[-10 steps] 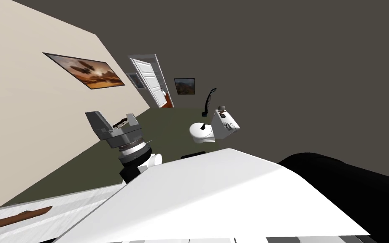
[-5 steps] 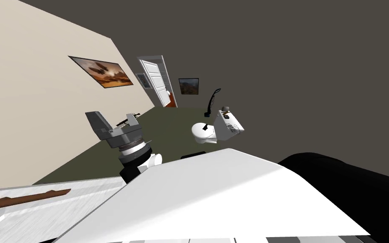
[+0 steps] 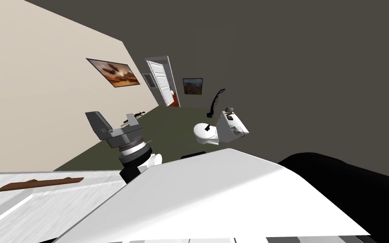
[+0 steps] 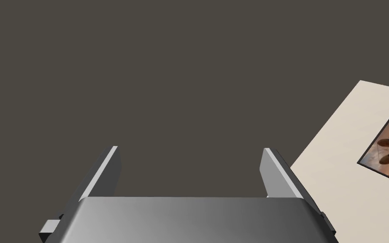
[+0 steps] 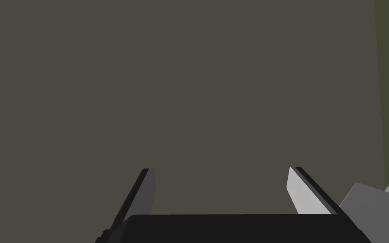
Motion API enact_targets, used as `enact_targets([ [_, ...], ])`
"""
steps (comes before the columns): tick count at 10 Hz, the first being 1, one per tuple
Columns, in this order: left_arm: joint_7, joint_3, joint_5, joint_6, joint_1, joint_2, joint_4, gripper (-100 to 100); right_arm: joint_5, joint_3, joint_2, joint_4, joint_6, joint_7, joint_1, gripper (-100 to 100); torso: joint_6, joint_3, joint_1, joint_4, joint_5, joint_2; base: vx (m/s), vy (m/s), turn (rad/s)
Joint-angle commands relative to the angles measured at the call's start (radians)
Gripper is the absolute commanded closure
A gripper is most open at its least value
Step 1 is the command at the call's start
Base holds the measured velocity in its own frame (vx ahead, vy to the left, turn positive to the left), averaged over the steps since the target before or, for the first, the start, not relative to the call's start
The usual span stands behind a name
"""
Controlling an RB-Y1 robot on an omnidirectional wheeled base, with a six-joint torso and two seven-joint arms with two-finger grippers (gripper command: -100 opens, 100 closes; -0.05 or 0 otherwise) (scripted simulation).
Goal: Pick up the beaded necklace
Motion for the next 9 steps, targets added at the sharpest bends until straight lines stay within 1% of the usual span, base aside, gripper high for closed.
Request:
enact_targets([
  [1, 0.0, 0.0, 0.0, 0.0, 0.0, 0.0, 0.0, 0, 0.039, 0.002, -0.003, 0.025, 0.047, -0.005, -0.001, -100, 0.0, 0.0, 0.0, 0.0, 0.0, 0.0, 0.015, 0.005, 0.126],
  [2, 0.0, 0.0, 0.0, 0.0, 0.0, 0.0, 0.0, 0, 0.078, 0.005, -0.012, 0.066, 0.078, -0.005, -0.011, -100, 0.001, 0.0, 0.0, 0.0, 0.0, 0.0, 0.031, 0.011, 0.189],
  [3, 0.0, 0.0, 0.0, 0.0, 0.0, 0.0, 0.0, 0, 0.091, 0.005, -0.012, 0.071, 0.107, -0.005, -0.011, -100, 0.0, -0.001, 0.0, 0.0, 0.0, -0.001, 0.029, 0.005, 0.114],
  [4, 0.0, 0.0, 0.0, 0.0, 0.0, 0.0, 0.0, 0, 0.13, 0.007, -0.021, 0.114, 0.135, -0.004, -0.022, -100, 0.001, -0.001, 0.0, 0.0, 0.0, -0.001, 0.036, 0.008, 0.201],
  [5, 0.0, 0.0, 0.0, 0.0, 0.0, 0.0, 0.0, 0, 0.142, 0.007, -0.021, 0.114, 0.167, -0.004, -0.022, -100, 0.0, -0.001, 0.0, 0.0, 0.0, -0.002, 0.031, 0.0, 0.119],
  [6, 0.0, 0.0, 0.0, 0.0, 0.0, 0.0, 0.0, 0, 0.177, 0.009, -0.031, 0.155, 0.196, -0.004, -0.035, -100, 0.001, -0.001, 0.0, 0.0, 0.0, -0.002, 0.036, 0.0, 0.243],
  [7, 0.0, 0.0, 0.0, 0.0, 0.0, 0.0, 0.0, 0, 0.19, 0.009, -0.031, 0.155, 0.223, -0.004, -0.035, -100, 0.0, -0.001, -0.001, 0.0, 0.0, -0.002, 0.035, -0.006, 0.093],
  [8, 0.0, 0.0, 0.0, 0.0, 0.0, 0.0, 0.0, 0, 0.23, 0.012, -0.04, 0.194, 0.254, -0.003, -0.05, -100, 0.001, -0.001, -0.001, 0.0, 0.0, -0.002, 0.049, 0.005, 0.166],
  [9, 0.0, 0.0, 0.0, 0.0, 0.0, 0.0, 0.0, 0, 0.237, 0.012, -0.04, 0.194, 0.28, -0.003, -0.05, -100, 0.0, -0.001, 0.0, -0.001, 0.0, -0.003, 0.043, 0.001, 0.118],
])
